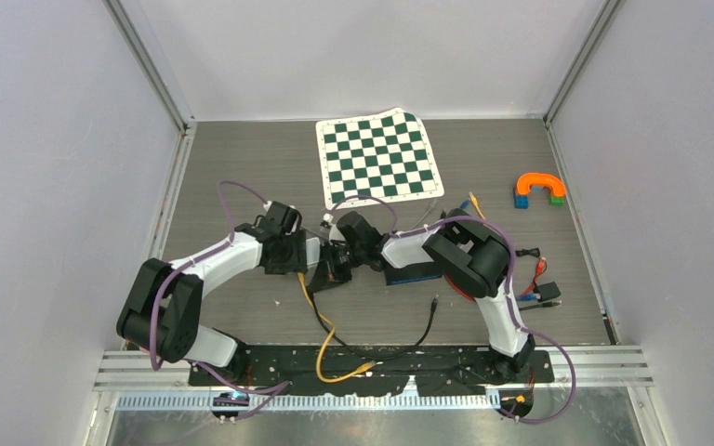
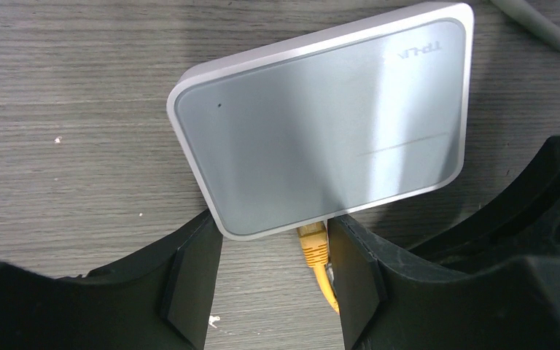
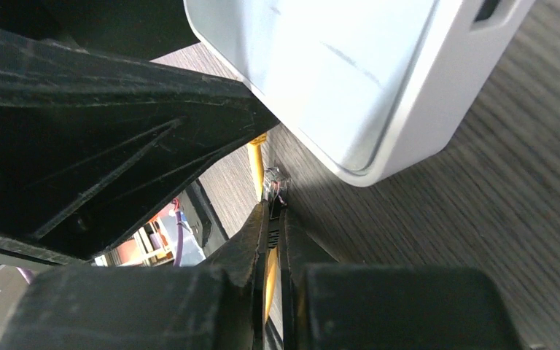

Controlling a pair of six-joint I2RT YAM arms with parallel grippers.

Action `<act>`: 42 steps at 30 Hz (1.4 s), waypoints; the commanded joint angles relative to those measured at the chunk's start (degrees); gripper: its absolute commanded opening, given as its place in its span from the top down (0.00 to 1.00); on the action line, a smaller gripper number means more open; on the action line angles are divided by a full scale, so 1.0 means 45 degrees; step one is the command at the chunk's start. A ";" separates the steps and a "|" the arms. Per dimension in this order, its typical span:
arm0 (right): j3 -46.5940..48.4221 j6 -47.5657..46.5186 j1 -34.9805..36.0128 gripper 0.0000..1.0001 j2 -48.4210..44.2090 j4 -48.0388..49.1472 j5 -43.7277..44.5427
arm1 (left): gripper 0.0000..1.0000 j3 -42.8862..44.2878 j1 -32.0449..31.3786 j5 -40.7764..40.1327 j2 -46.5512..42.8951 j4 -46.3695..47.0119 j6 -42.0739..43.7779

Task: Pull the plug from the switch port
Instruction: Pull the connector from the switch port, then pick up the connector from the center of the board.

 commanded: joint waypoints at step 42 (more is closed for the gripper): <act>0.3332 -0.5386 0.2128 0.56 -0.1351 -0.8546 0.5455 | 0.00 -0.1635 0.0773 -0.4919 -0.7499 -0.2429 -0.1463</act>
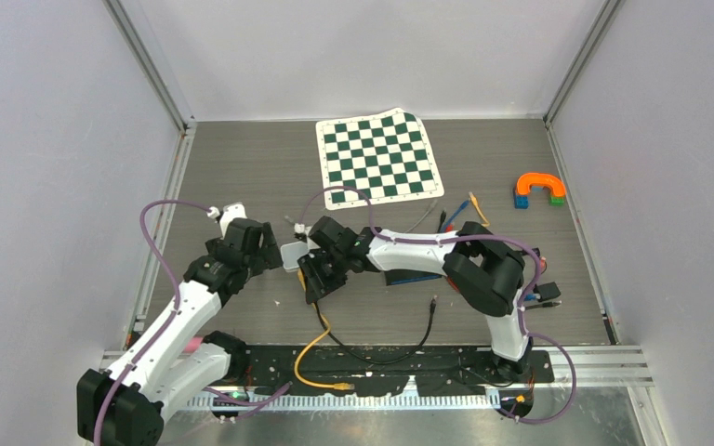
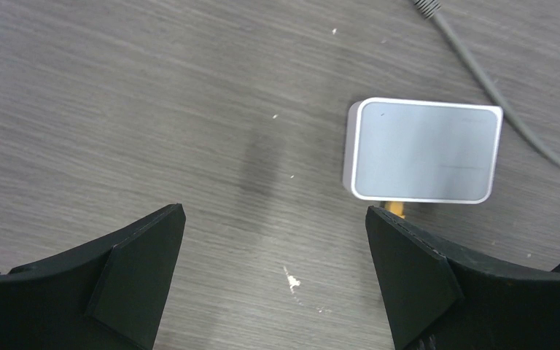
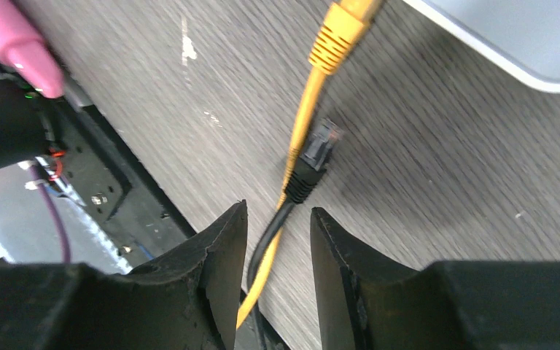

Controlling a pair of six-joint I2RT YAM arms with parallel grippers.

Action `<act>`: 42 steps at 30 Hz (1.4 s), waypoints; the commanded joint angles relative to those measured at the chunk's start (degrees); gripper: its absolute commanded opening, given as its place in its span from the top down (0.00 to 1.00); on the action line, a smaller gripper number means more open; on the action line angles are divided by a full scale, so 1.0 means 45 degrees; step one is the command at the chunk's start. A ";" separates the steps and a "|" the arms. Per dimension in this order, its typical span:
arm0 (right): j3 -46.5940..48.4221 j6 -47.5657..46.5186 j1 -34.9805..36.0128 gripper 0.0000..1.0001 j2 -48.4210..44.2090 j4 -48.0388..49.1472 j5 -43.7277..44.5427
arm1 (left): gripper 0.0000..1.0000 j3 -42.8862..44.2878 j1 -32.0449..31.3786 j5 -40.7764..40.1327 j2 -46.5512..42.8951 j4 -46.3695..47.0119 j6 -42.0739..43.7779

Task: Pull the plug from the switch port
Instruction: Pick up the connector from the center of the board.

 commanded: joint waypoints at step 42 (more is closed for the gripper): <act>0.0834 0.1566 0.0351 0.95 -0.2128 0.1574 -0.1352 | 0.00 -0.0939 0.0619 -0.0266 -0.1113 0.0012 -0.0495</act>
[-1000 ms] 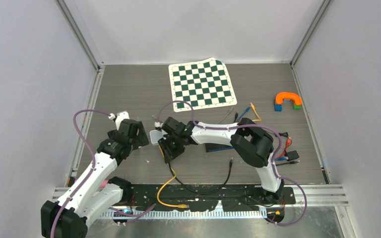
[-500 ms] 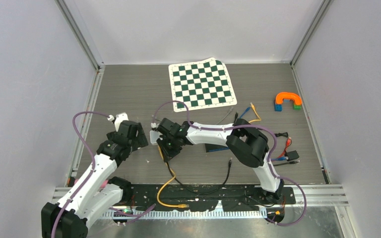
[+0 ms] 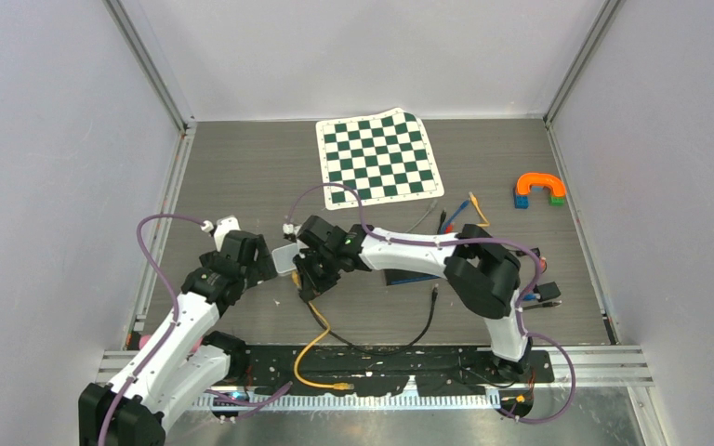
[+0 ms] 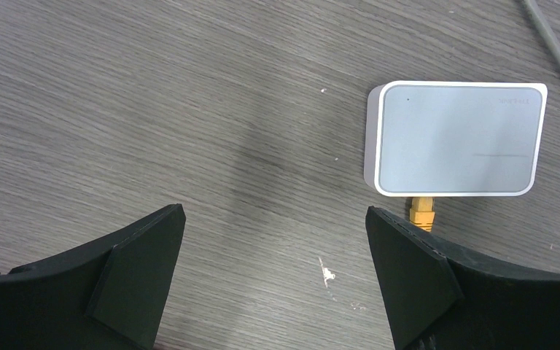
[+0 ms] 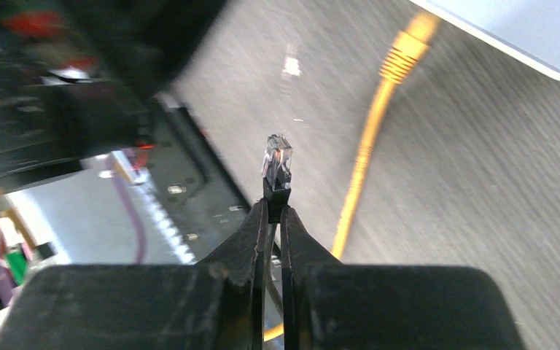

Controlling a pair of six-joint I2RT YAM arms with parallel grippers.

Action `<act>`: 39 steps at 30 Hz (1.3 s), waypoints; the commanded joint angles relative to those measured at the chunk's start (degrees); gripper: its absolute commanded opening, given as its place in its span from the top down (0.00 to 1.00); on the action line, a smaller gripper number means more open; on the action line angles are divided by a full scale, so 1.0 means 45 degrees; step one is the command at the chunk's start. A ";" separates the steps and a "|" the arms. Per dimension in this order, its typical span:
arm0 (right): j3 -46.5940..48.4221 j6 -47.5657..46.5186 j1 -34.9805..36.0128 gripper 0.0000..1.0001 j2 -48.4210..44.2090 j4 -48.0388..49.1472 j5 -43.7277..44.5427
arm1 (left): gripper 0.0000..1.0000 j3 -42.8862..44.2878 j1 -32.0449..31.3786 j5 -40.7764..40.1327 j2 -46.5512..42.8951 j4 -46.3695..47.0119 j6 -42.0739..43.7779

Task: Pull the plug from the switch port
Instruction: Pick up the connector from the center of the board.

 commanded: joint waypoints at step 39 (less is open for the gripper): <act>-0.1935 0.7431 -0.3767 0.95 -0.2097 0.9965 -0.1271 | 0.11 -0.1820 0.0287 1.2225 -0.3004 0.7023 0.1097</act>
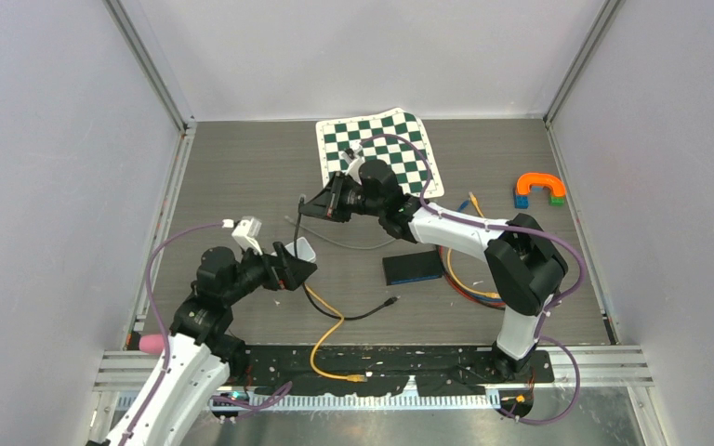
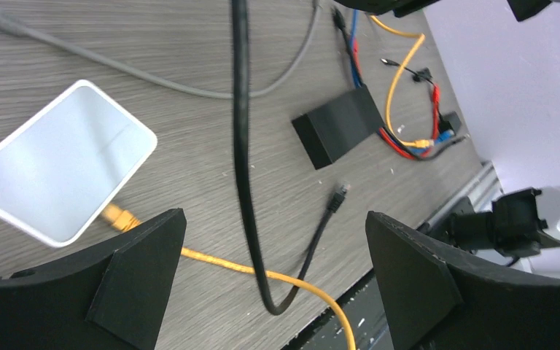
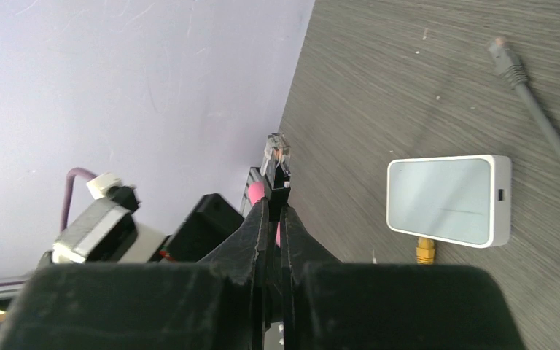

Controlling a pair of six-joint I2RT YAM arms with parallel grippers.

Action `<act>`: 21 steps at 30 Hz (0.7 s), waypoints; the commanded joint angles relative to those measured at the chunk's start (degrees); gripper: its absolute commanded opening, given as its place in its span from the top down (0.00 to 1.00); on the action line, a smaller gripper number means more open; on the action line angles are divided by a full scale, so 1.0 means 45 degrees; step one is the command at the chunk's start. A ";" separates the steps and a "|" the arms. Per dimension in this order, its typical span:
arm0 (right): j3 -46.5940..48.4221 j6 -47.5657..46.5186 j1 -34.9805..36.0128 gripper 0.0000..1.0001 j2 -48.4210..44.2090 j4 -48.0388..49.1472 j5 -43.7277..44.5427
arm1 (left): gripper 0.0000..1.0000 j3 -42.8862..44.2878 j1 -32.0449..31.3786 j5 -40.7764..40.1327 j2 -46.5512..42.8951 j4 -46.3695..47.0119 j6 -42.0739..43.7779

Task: Pull the plug from the switch port
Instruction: Pick up the connector from the center of the board, then place the connector at the center of the board.

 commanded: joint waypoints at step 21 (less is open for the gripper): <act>-0.3537 -0.2667 0.0039 0.50 -0.1471 -0.0509 -0.0507 | 1.00 0.6726 0.0049 -0.2744 0.3310 -0.6055 0.3889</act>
